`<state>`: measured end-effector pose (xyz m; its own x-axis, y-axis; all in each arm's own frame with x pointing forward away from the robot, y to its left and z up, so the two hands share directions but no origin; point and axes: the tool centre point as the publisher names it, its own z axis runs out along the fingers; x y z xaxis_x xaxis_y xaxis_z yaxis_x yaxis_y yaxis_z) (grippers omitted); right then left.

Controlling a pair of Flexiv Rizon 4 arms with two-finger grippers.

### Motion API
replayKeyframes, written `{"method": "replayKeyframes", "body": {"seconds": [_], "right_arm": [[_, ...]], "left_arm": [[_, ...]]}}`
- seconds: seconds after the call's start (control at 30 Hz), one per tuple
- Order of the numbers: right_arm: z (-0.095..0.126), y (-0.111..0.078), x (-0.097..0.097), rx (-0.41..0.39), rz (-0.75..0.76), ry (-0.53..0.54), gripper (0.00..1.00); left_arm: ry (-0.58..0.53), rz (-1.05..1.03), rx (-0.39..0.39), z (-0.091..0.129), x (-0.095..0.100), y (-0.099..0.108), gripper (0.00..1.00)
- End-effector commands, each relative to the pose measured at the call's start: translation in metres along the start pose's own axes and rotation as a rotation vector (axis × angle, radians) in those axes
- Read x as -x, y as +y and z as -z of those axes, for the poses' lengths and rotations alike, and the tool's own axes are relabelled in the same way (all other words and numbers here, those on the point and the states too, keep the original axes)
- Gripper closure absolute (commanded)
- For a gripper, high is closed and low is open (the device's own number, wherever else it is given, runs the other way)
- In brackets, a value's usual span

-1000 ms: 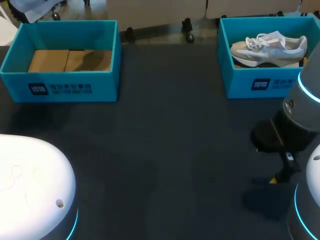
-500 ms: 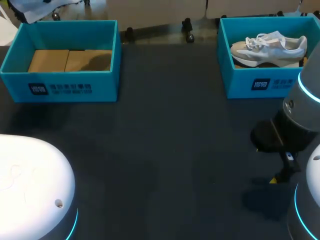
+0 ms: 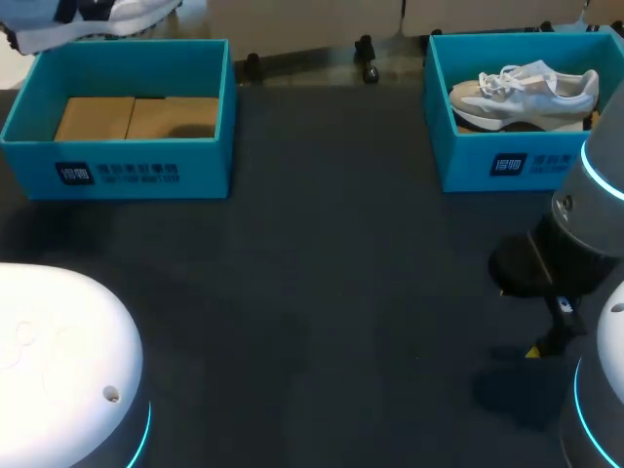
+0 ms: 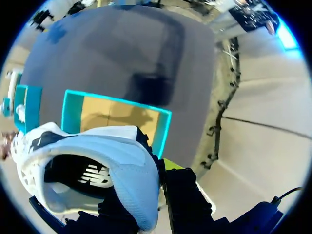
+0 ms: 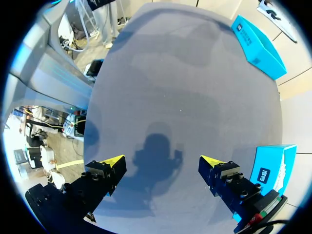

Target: Take the shoe out of the shoebox, open the shoe tongue, remove and reinsert the insole, then place the shoe into the shoebox

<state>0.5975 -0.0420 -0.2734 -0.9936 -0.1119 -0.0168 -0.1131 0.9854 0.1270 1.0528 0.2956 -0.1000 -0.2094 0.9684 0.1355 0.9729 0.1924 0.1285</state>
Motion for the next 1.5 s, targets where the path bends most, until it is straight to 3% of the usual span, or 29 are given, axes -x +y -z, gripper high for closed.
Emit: {"method": "replayKeyframes", "body": {"seconds": [0.03,0.1,0.6,0.9,1.33,1.5], "right_arm": [[-0.001,0.000,-0.001,0.000,0.001,-0.002,0.00],[-0.001,0.000,-0.001,0.000,0.001,-0.002,0.00],[-0.001,0.000,-0.001,0.000,0.001,-0.002,0.00],[-0.001,0.000,-0.001,0.000,0.001,-0.002,0.00],[-0.001,0.000,-0.001,0.000,0.001,-0.002,0.00],[-0.001,0.000,-0.001,0.000,0.001,-0.002,0.00]], "left_arm": [[0.007,-0.020,0.014,-0.001,-0.006,0.010,1.00],[0.021,-0.011,0.069,-0.003,-0.007,0.014,1.00],[0.021,-0.011,0.069,-0.003,-0.007,0.014,1.00],[0.046,-0.119,0.097,-0.041,0.009,0.028,1.00],[0.102,-0.158,0.062,-0.092,0.014,0.040,1.00],[0.133,-0.202,0.077,-0.098,0.009,0.045,1.00]]}}
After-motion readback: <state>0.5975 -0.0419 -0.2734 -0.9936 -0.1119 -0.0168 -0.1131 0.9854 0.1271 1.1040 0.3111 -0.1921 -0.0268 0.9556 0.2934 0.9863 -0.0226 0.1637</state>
